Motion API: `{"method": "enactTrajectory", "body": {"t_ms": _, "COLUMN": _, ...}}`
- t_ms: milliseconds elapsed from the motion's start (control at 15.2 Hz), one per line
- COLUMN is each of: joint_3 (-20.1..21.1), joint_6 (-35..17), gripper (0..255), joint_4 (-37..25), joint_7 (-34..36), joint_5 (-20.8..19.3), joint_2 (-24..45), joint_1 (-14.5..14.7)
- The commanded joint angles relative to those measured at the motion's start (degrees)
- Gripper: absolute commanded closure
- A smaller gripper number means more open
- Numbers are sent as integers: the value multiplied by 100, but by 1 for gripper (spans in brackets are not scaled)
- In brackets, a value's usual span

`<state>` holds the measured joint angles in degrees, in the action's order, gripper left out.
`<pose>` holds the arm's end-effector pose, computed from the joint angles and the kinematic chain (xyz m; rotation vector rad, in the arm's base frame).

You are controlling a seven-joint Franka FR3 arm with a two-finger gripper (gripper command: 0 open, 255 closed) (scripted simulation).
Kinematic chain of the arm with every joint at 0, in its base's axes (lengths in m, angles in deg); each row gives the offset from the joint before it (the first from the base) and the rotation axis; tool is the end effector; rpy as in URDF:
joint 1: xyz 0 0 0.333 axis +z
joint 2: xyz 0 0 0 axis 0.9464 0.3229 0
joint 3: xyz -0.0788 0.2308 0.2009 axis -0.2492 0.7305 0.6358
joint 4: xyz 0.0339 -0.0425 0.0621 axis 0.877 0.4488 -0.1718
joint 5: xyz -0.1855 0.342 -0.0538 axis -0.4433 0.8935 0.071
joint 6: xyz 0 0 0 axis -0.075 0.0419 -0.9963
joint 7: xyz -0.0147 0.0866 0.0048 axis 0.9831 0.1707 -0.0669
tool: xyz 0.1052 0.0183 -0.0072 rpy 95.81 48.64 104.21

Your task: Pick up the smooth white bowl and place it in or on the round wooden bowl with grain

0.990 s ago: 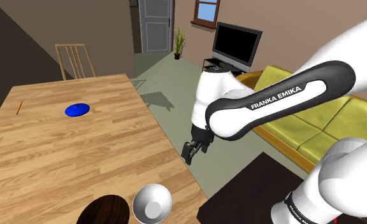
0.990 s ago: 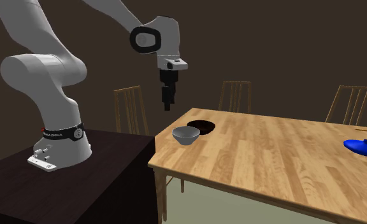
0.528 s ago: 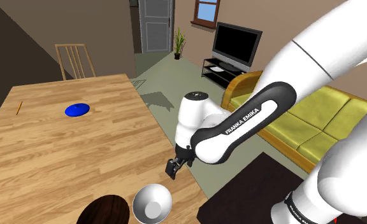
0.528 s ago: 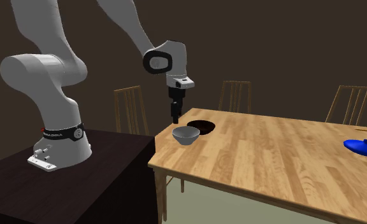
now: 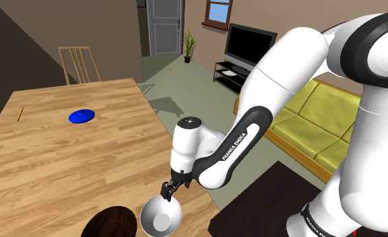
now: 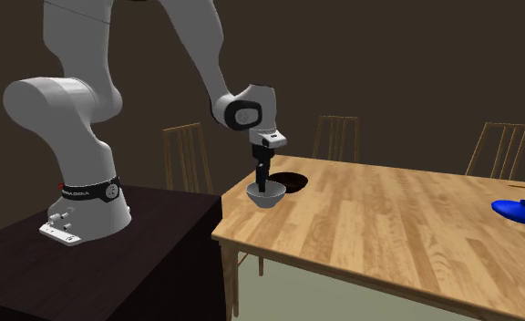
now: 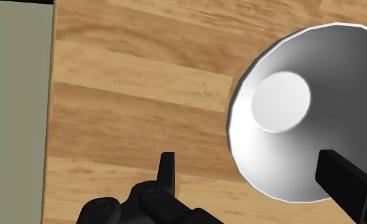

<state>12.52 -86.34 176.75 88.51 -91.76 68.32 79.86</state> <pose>0.3941 0.2866 0.1920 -3.0461 -0.1186 -0.0070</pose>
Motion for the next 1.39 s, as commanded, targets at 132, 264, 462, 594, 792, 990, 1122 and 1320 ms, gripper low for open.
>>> {"method": "enactTrajectory", "body": {"t_ms": 132, "joint_3": -305, "joint_6": -299, "gripper": 0, "joint_4": -96, "joint_7": 267, "joint_5": -340, "joint_2": 399, "joint_1": 273}}
{"method": "enactTrajectory", "body": {"t_ms": 264, "joint_3": -479, "joint_6": -457, "gripper": 0, "joint_4": -164, "joint_7": 387, "joint_5": -498, "joint_2": 622, "joint_1": 424}}
{"method": "enactTrajectory", "body": {"t_ms": 462, "joint_3": -483, "joint_6": -457, "gripper": 0, "joint_4": -163, "joint_7": 383, "joint_5": -492, "joint_2": 621, "joint_1": 430}}
{"method": "enactTrajectory", "body": {"t_ms": 594, "joint_3": -483, "joint_6": -457, "gripper": 0, "joint_4": -163, "joint_7": 383, "joint_5": -492, "joint_2": 621, "joint_1": 430}}
{"method": "enactTrajectory", "body": {"t_ms": 792, "joint_3": -483, "joint_6": -457, "gripper": 0, "joint_4": -163, "joint_7": 382, "joint_5": -491, "joint_2": 620, "joint_1": 429}}
{"method": "enactTrajectory", "body": {"t_ms": 990, "joint_3": -483, "joint_6": -457, "gripper": 255, "joint_4": -163, "joint_7": 382, "joint_5": -491, "joint_2": 620, "joint_1": 429}}
{"method": "enactTrajectory", "body": {"t_ms": 1122, "joint_3": -483, "joint_6": -457, "gripper": 255, "joint_4": -163, "joint_7": 382, "joint_5": -491, "joint_2": 620, "joint_1": 429}}
{"method": "enactTrajectory", "body": {"t_ms": 1320, "joint_3": -484, "joint_6": -459, "gripper": 255, "joint_4": -162, "joint_7": 382, "joint_5": -493, "joint_2": 622, "joint_1": 429}}
